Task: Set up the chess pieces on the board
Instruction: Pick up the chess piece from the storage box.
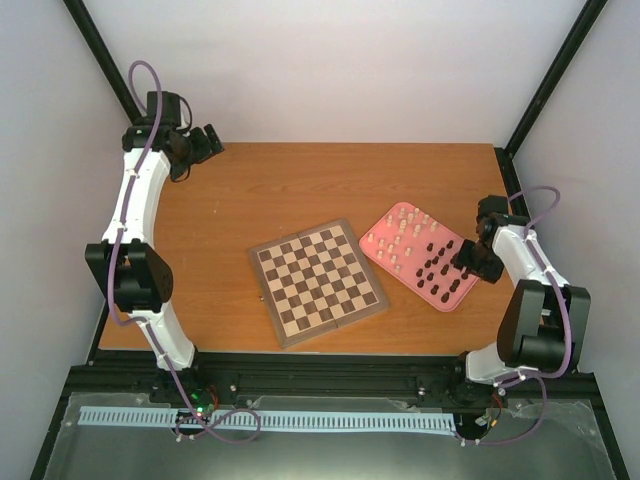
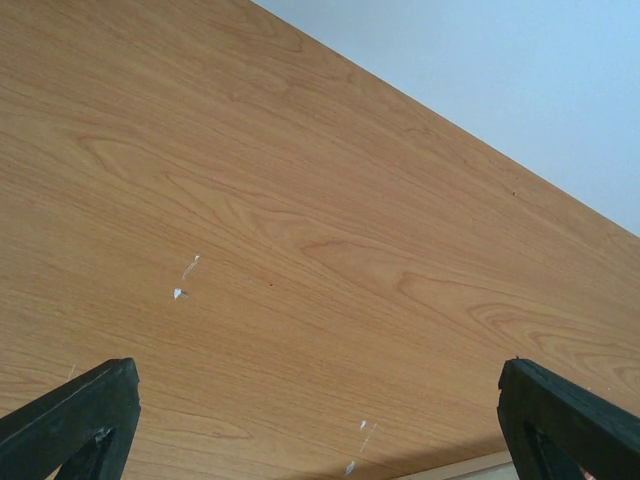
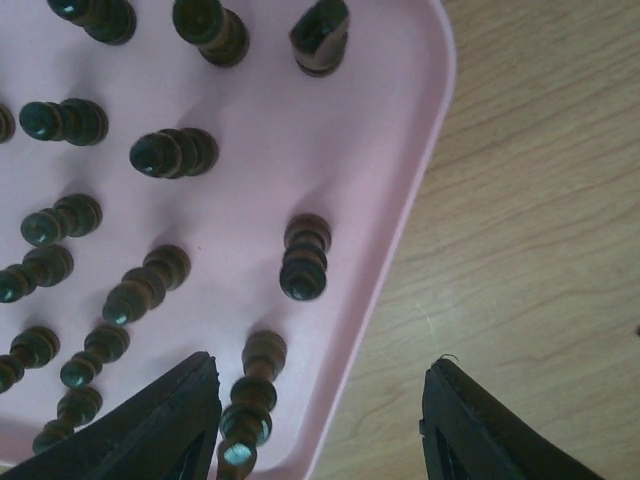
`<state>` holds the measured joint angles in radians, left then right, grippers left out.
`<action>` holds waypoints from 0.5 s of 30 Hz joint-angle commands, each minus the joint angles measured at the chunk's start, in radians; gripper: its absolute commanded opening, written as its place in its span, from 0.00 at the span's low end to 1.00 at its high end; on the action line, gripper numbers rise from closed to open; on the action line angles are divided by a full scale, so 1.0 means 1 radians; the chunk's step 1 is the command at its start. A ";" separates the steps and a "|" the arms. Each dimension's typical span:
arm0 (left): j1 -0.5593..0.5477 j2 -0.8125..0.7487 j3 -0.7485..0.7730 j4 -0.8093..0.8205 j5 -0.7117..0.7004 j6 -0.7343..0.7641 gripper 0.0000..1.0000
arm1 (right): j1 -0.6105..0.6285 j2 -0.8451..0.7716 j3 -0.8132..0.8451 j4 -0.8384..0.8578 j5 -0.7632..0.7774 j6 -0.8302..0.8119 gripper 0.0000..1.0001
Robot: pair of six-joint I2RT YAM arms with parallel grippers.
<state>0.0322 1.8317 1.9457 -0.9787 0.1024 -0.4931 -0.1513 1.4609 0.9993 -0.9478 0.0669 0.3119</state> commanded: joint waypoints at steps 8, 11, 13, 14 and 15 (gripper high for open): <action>-0.016 0.030 0.059 -0.021 -0.006 0.006 1.00 | -0.024 0.079 0.012 0.102 -0.039 -0.027 0.52; -0.017 0.034 0.059 -0.022 -0.008 0.006 1.00 | -0.028 0.088 0.010 0.114 -0.031 -0.025 0.49; -0.017 0.035 0.059 -0.022 -0.010 0.007 1.00 | -0.029 0.095 0.010 0.120 -0.030 -0.026 0.49; -0.017 0.036 0.058 -0.022 -0.010 0.006 1.00 | -0.030 0.101 0.012 0.121 -0.033 -0.025 0.47; -0.018 0.037 0.058 -0.022 -0.010 0.007 1.00 | -0.030 0.106 0.014 0.122 -0.036 -0.026 0.47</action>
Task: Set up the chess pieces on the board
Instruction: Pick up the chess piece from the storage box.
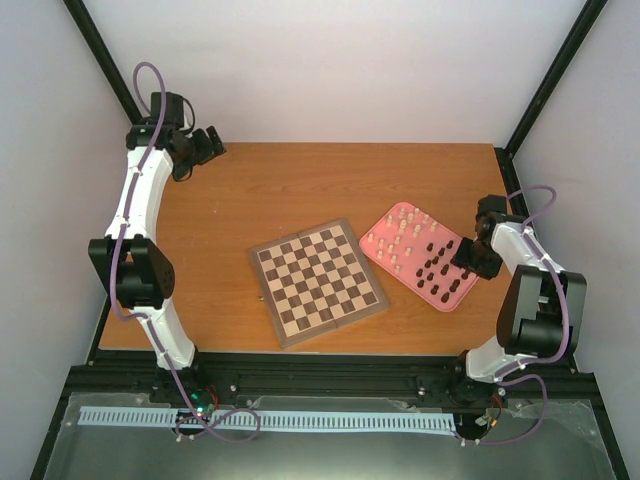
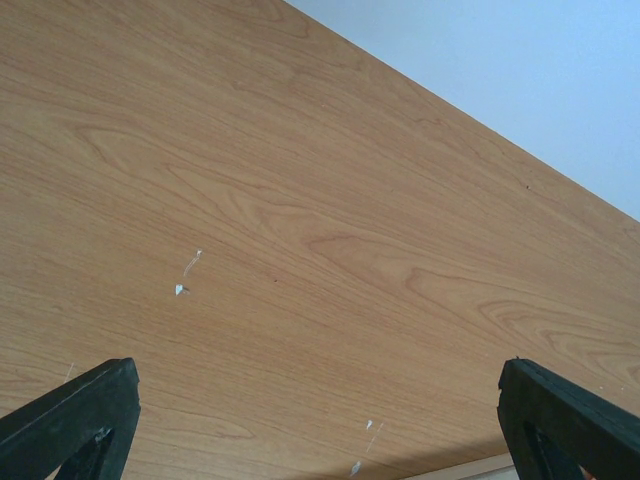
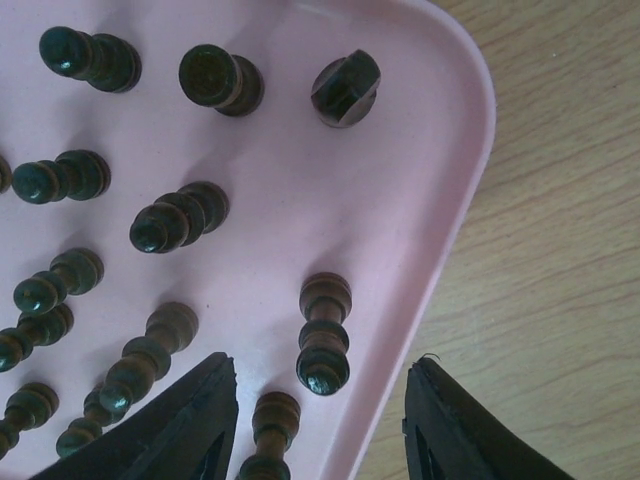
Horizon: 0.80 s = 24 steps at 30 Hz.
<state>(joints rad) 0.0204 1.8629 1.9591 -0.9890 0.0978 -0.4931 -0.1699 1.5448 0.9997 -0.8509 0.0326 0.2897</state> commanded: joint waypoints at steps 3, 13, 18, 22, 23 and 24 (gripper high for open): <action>-0.007 0.007 0.045 -0.011 -0.006 0.006 1.00 | -0.013 0.036 0.010 0.030 -0.005 -0.005 0.47; -0.008 0.013 0.049 -0.011 -0.004 0.002 1.00 | -0.015 0.064 0.013 0.056 0.017 0.000 0.41; -0.008 0.022 0.053 -0.013 0.000 -0.002 1.00 | -0.014 0.075 0.012 0.056 0.020 0.001 0.37; -0.008 0.024 0.054 -0.012 -0.001 -0.001 1.00 | -0.014 0.076 0.007 0.056 0.018 -0.001 0.30; -0.008 0.024 0.053 -0.012 -0.002 -0.003 1.00 | -0.014 0.077 0.005 0.057 0.021 -0.001 0.29; -0.008 0.025 0.053 -0.014 -0.002 -0.002 1.00 | -0.015 0.078 0.005 0.059 0.023 -0.001 0.29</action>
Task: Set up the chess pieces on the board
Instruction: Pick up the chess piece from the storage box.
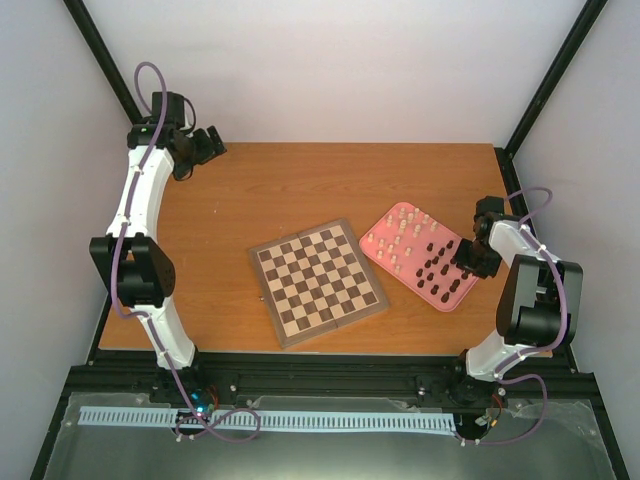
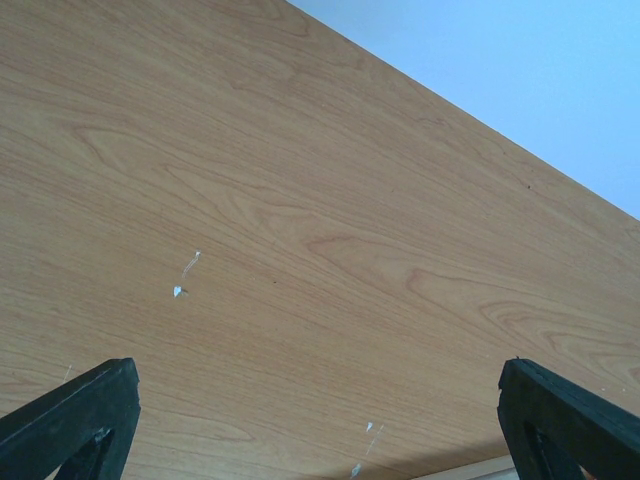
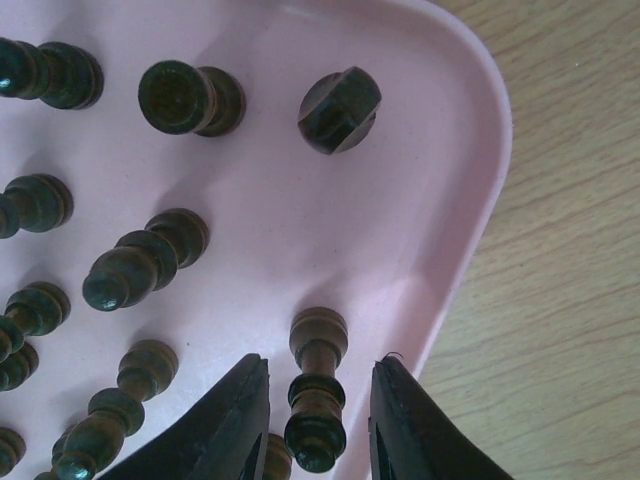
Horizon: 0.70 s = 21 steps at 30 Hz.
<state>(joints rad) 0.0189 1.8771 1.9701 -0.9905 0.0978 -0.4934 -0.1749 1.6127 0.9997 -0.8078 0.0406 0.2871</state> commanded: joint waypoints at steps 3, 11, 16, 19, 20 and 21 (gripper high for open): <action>-0.008 0.013 0.040 -0.011 -0.003 -0.002 1.00 | -0.010 0.012 0.007 0.019 0.017 0.001 0.28; -0.008 0.013 0.038 -0.015 -0.006 -0.001 1.00 | -0.010 0.024 0.006 0.020 0.013 0.004 0.19; -0.008 0.013 0.036 -0.015 -0.010 0.001 1.00 | -0.010 0.027 0.008 0.018 0.014 0.004 0.10; -0.007 0.013 0.034 -0.015 -0.010 0.001 1.00 | -0.011 0.024 0.009 0.014 0.017 0.004 0.03; -0.008 0.013 0.033 -0.015 -0.010 0.001 1.00 | -0.010 0.023 0.009 0.012 0.019 0.004 0.03; -0.008 0.013 0.033 -0.015 -0.010 0.001 1.00 | -0.010 0.022 0.010 0.010 0.020 0.004 0.03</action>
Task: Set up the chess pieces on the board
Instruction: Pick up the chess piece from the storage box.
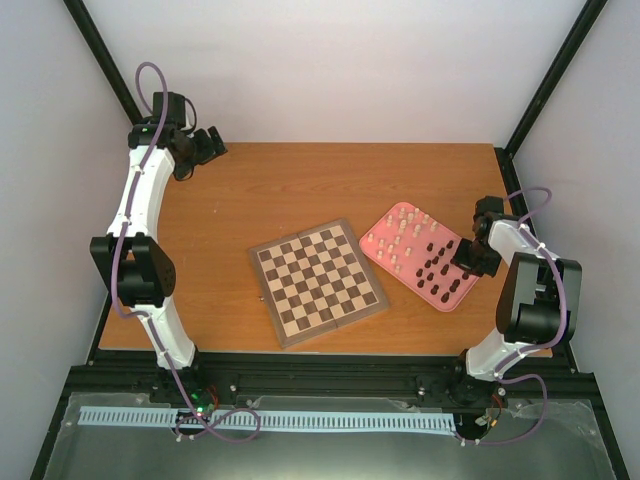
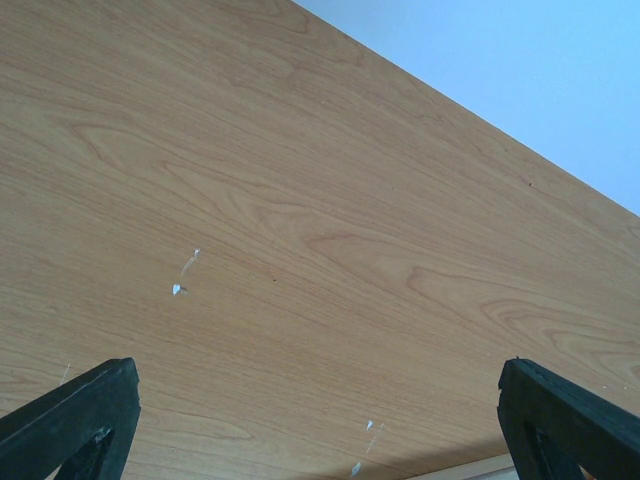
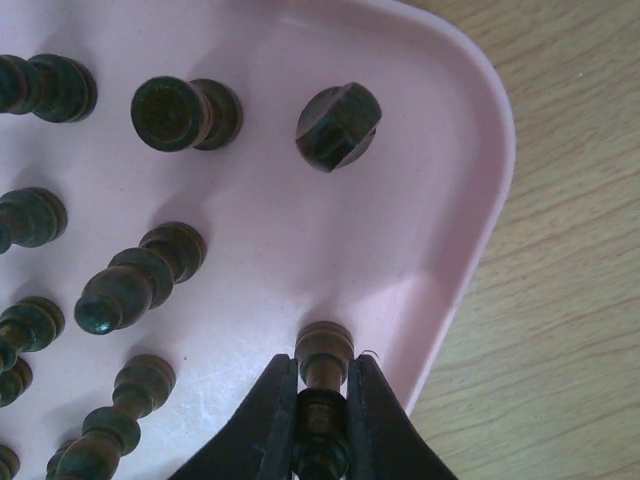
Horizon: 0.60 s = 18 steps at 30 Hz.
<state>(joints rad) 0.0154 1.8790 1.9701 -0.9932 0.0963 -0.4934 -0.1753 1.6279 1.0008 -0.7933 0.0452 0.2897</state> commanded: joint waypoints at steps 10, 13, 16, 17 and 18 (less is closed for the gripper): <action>-0.004 0.011 0.046 -0.014 -0.011 -0.002 1.00 | -0.010 -0.115 0.050 -0.134 -0.042 0.020 0.03; -0.005 0.012 0.048 -0.015 -0.007 -0.004 1.00 | -0.009 -0.177 0.081 -0.179 -0.024 0.021 0.03; -0.005 0.012 0.051 -0.013 0.000 -0.009 1.00 | -0.009 -0.231 0.126 -0.203 0.013 0.015 0.03; -0.006 0.011 0.050 -0.014 0.003 -0.010 1.00 | -0.008 -0.239 0.143 -0.210 0.016 0.013 0.03; -0.006 0.010 0.052 -0.013 0.004 -0.010 1.00 | -0.005 -0.242 0.158 -0.211 0.010 0.010 0.03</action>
<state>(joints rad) 0.0154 1.8793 1.9732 -0.9955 0.0944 -0.4934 -0.1753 1.4319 1.0901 -0.9565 0.0292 0.2993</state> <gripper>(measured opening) 0.997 0.096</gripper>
